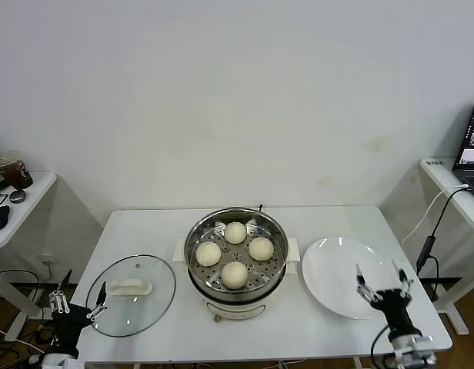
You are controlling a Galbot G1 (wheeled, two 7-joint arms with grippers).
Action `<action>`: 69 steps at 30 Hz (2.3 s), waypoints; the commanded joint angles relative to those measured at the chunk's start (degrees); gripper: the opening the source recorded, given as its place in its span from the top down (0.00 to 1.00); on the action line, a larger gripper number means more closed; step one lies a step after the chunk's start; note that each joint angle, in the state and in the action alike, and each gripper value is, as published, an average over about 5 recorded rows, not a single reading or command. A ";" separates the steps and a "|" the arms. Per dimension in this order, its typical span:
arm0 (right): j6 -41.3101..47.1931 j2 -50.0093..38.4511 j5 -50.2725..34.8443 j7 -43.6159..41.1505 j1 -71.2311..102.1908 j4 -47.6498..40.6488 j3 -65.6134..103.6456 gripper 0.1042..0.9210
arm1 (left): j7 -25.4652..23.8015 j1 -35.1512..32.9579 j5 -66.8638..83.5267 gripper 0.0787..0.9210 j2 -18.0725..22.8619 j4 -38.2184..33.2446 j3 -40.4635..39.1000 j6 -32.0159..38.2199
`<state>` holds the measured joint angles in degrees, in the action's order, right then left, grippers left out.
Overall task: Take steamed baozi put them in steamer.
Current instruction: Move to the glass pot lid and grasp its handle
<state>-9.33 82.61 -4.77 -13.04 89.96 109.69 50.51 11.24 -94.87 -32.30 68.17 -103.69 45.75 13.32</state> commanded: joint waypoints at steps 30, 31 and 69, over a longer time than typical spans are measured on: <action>2.45 6.75 4.16 1.08 6.90 -1.90 0.55 0.12 | 3.48 19.13 -43.16 0.12 -7.47 20.36 -12.19 -0.60; 2.42 6.77 4.24 1.10 6.89 -1.99 0.52 0.12 | 3.39 19.83 -43.15 0.12 -7.51 20.80 -12.46 -0.67; 1.19 6.63 6.34 0.86 7.87 -1.92 -2.02 0.12 | 7.53 11.96 -32.27 0.88 -10.25 10.81 -14.21 -16.37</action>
<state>-8.00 89.36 1.03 -12.20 97.34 107.31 49.46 16.01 -74.17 -68.87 59.48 -80.20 30.38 7.81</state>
